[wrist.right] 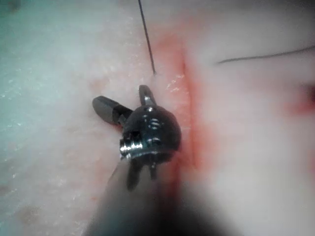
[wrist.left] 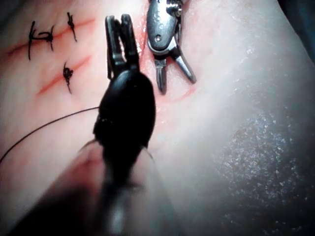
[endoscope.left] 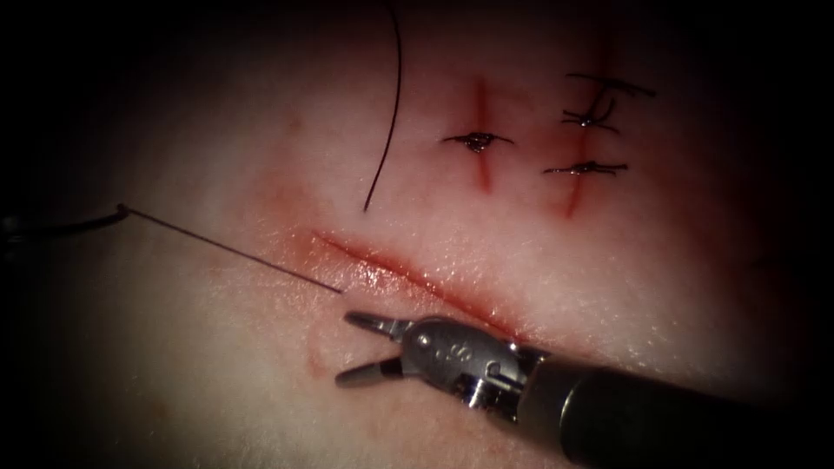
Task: Wound Closure
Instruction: Using the left end-effector, pull the needle through the skin, then using the right grasper, pull the suture through the wound until a short tail remains.
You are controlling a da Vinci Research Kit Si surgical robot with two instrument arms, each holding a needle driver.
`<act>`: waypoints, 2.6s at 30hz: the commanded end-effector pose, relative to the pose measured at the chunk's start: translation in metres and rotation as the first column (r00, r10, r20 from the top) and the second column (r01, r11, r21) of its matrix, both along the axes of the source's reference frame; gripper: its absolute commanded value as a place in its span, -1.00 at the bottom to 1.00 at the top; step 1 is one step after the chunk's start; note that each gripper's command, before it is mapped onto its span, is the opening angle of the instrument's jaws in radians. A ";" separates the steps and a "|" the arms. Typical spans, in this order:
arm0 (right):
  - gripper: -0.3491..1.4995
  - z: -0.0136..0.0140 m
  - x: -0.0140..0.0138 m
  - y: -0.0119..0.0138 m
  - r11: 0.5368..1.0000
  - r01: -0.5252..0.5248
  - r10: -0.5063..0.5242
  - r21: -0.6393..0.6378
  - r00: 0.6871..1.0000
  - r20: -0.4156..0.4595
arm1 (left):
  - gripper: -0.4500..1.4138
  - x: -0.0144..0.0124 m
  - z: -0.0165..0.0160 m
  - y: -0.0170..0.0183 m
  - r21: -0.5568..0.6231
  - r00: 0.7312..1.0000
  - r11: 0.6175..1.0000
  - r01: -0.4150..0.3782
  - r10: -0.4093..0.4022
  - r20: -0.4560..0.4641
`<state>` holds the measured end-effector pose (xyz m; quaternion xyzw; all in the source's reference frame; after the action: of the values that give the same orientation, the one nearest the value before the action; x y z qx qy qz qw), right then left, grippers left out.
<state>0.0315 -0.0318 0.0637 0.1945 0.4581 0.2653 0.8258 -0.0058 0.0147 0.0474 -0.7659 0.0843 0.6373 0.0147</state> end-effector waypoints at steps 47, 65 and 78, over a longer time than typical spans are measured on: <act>-1.00 -0.0081 0.0048 0.0008 0.970 0.173 -0.160 -0.170 0.983 0.091 | -1.00 -0.0041 0.0185 0.0021 0.102 0.946 0.965 0.243 -0.212 -0.246; 0.76 -0.0160 0.0086 -0.0030 0.977 0.026 -0.046 -0.213 0.995 -0.092 | -1.00 -0.0031 0.0160 0.0013 0.133 0.934 0.964 0.232 -0.182 -0.308; 0.94 -0.0147 0.0020 0.0046 0.932 -0.027 -0.025 -0.360 0.990 -0.139 | -1.00 0.0037 0.0170 0.0031 0.044 0.867 0.944 0.326 -0.280 -0.412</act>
<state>0.0327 -0.0278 0.0484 0.0563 0.5557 0.1621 0.8135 -0.0015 0.0179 0.0639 -0.5932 0.1698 0.7744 0.1398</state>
